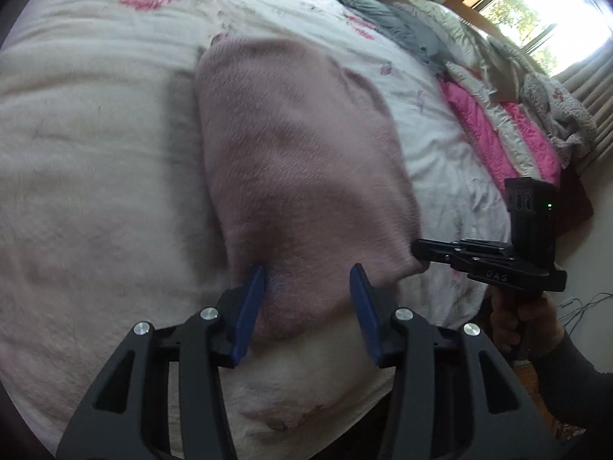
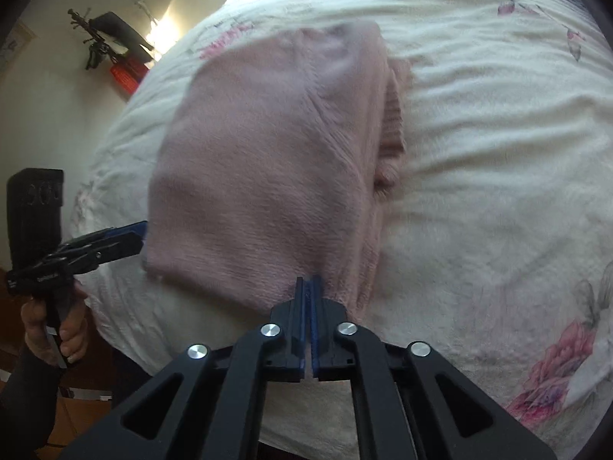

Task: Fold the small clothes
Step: 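Open the right gripper and lift both tools away from the folded sweater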

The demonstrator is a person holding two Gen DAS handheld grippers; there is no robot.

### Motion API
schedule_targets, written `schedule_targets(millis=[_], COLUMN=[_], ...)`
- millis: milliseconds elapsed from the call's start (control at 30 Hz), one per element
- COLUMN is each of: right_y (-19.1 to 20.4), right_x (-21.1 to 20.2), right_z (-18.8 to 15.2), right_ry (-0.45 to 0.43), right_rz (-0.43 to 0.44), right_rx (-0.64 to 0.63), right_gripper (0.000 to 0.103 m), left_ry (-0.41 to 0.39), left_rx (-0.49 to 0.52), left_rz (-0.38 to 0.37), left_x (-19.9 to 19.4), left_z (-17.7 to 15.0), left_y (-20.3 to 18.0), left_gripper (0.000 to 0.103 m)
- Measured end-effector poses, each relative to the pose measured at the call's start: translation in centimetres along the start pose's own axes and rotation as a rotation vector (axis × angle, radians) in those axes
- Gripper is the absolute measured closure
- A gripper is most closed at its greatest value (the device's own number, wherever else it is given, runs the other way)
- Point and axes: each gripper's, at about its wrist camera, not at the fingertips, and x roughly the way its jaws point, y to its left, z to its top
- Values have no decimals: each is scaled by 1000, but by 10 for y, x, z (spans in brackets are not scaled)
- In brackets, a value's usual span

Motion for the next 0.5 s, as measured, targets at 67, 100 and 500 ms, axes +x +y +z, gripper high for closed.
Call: schedule_targets(millis=[67, 100, 500], right_y=[-4, -2, 80], right_x=[0, -5, -129], right_z=[-3, -3, -56], right_ry=[-13, -24, -247], right_rz=[10, 4, -340], right_rx=[27, 27, -93], right_gripper=[103, 103, 4], left_ry=[10, 7, -177], left_rx=[-11, -20, 38], left_rz=[31, 43, 348], left_x=[10, 9, -117], left_z=[-3, -3, -57], left_y=[2, 1, -93], left_gripper=[54, 46, 6])
